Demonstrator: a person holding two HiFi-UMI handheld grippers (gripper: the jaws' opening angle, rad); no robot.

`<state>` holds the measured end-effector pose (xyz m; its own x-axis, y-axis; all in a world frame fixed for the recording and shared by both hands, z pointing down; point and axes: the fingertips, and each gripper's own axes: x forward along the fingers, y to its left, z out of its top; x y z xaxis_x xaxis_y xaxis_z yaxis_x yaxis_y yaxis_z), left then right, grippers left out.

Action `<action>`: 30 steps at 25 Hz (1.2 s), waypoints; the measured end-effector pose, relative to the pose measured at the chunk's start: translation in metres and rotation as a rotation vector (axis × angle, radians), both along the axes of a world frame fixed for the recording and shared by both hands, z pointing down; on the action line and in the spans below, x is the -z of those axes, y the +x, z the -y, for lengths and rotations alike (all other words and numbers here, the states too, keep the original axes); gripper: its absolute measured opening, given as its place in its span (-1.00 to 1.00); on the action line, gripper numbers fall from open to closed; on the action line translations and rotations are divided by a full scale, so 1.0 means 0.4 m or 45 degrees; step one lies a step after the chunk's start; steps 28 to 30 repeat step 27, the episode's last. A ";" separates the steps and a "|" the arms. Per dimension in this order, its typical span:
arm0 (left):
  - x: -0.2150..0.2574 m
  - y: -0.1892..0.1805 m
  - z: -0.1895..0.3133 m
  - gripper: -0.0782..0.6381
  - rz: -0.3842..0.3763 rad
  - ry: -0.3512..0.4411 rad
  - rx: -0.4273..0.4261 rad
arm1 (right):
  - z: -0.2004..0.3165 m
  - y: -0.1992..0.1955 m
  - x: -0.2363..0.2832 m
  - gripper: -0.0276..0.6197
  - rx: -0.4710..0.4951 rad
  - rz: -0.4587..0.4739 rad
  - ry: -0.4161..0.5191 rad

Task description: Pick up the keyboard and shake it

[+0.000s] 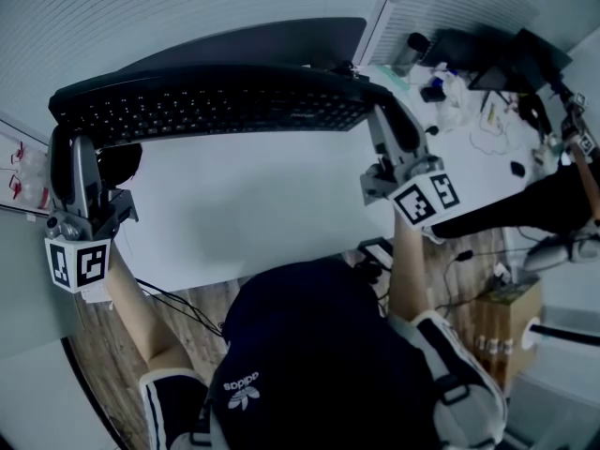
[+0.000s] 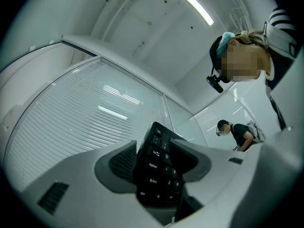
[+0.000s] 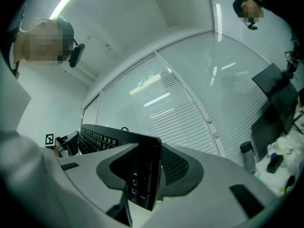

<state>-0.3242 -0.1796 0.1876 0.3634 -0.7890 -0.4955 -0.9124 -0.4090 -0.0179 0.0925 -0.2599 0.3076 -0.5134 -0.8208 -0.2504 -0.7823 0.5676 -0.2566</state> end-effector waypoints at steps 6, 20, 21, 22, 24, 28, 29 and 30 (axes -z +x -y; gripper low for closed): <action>-0.002 -0.001 0.000 -0.17 -0.006 0.000 -0.014 | -0.003 -0.014 0.020 -0.52 -0.001 -0.060 0.024; -0.002 -0.001 0.006 -0.17 -0.047 -0.007 -0.057 | 0.006 -0.011 0.023 -0.52 0.000 -0.028 0.012; -0.005 -0.003 0.005 -0.17 -0.057 -0.015 -0.066 | 0.007 -0.012 0.022 -0.52 -0.001 -0.024 0.006; -0.013 -0.006 0.006 -0.18 -0.071 -0.027 -0.077 | 0.009 -0.013 0.019 -0.52 -0.003 -0.022 -0.002; -0.043 -0.016 0.015 -0.18 -0.118 -0.062 -0.106 | 0.022 -0.016 0.000 -0.52 0.001 -0.014 -0.029; -0.108 -0.031 0.038 -0.21 -0.213 -0.120 -0.157 | 0.061 -0.019 -0.053 -0.52 0.026 0.008 -0.093; -0.108 -0.031 0.038 -0.21 -0.213 -0.120 -0.157 | 0.061 -0.019 -0.053 -0.52 0.026 0.008 -0.093; -0.108 -0.031 0.038 -0.21 -0.213 -0.120 -0.157 | 0.061 -0.019 -0.053 -0.52 0.026 0.008 -0.093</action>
